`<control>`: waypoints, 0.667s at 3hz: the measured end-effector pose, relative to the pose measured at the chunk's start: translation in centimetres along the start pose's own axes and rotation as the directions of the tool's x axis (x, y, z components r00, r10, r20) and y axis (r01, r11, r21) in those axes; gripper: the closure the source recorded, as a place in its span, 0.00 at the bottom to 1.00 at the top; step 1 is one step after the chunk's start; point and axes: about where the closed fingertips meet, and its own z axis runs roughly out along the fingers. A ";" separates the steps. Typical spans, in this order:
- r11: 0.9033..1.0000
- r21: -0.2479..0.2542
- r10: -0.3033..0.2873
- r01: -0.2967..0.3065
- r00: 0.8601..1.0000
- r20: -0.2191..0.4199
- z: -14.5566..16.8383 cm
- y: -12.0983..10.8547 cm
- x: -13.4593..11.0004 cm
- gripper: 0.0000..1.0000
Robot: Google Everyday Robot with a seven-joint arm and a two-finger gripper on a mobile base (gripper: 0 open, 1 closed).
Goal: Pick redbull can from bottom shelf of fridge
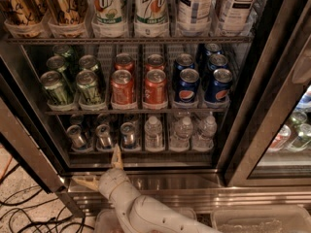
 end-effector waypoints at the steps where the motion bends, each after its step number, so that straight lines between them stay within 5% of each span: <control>1: 1.000 0.000 0.000 0.000 1.000 0.000 0.0 0.0 0.0 0.00; 2: 1.000 0.000 0.000 0.000 1.000 0.000 0.0 0.0 0.0 0.16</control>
Offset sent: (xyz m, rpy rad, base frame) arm 0.0000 0.0000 0.0000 0.0000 0.0000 0.0000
